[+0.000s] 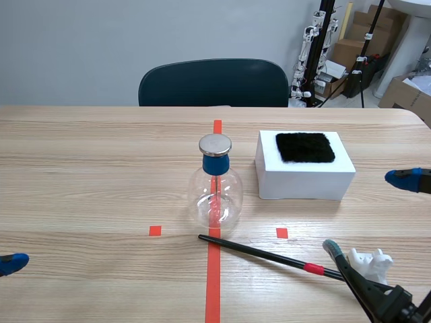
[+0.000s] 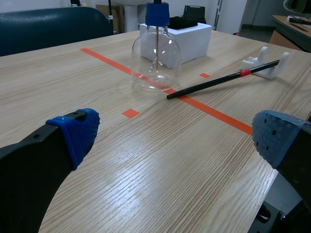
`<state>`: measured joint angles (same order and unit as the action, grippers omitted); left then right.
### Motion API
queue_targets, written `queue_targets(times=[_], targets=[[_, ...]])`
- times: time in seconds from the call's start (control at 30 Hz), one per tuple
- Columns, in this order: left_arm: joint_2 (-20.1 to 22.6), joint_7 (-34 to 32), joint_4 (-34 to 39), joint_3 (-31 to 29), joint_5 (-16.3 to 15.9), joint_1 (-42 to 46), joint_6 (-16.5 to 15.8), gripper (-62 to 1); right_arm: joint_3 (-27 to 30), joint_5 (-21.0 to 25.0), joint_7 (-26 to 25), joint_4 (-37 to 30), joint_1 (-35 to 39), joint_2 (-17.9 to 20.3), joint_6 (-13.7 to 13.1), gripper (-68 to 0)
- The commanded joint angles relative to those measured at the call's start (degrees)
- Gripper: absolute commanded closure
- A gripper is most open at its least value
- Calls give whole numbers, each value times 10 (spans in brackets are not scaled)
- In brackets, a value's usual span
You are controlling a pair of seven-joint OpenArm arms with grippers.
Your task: Do the electroscope experiment. return to the home posture
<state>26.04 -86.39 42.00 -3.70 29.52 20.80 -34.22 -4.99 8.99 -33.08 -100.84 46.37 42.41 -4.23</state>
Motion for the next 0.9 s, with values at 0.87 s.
queue_targets(times=[0.87], targets=[[5,-25,9,-1,-5,1,0,-623,-1,-40,0,-10,-3,9,-3,-679]])
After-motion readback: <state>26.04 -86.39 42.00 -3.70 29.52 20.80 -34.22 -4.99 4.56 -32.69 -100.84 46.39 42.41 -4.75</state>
